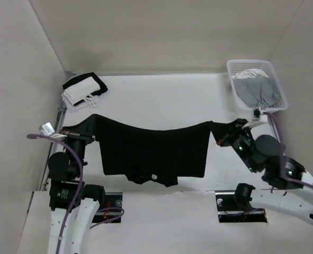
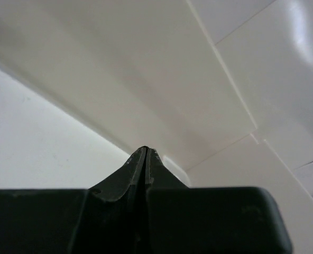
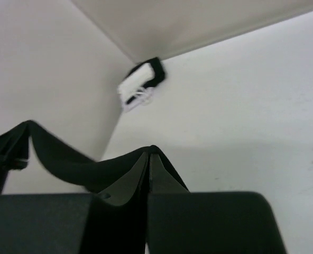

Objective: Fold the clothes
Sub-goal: Fold the tank top

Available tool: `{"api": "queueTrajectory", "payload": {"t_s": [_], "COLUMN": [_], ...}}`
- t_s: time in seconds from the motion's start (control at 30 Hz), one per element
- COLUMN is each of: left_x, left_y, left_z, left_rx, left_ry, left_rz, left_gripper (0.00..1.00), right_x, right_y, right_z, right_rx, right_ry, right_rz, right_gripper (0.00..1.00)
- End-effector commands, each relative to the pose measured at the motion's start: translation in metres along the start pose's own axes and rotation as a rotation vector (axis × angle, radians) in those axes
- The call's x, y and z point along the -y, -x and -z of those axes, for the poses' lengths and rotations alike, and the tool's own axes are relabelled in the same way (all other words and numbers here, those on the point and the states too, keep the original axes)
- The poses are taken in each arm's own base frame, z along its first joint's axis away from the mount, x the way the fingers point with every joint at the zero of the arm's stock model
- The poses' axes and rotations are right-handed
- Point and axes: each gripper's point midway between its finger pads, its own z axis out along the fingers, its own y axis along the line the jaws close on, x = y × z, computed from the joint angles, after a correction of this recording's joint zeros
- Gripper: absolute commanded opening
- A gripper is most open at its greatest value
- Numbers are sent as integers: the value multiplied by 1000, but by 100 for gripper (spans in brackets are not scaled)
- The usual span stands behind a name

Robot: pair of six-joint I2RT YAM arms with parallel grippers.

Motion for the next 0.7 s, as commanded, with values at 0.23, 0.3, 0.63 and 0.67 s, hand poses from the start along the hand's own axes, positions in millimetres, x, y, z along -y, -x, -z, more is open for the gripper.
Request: {"api": "queueTrajectory", "payload": {"t_s": [0.23, 0.3, 0.63, 0.67], "left_x": [-142, -161, -200, -200], "left_y": [-104, -126, -169, -169], "left_z": [-88, -117, -224, -226], "left_rx": [-177, -197, -244, -244], "left_ry": [327, 359, 400, 401], "left_rz": [-54, -39, -42, -42], "left_gripper": [0, 0, 0, 0], "right_x": [163, 179, 242, 244], "right_y": [-74, -79, -50, -49], "right_z": [-147, -177, -275, -278], "right_rx": [-160, -187, -214, -217], "right_ry": [-282, -302, -387, -391], "right_rz": [-23, -32, -63, -63], "right_gripper": [0, 0, 0, 0]}}
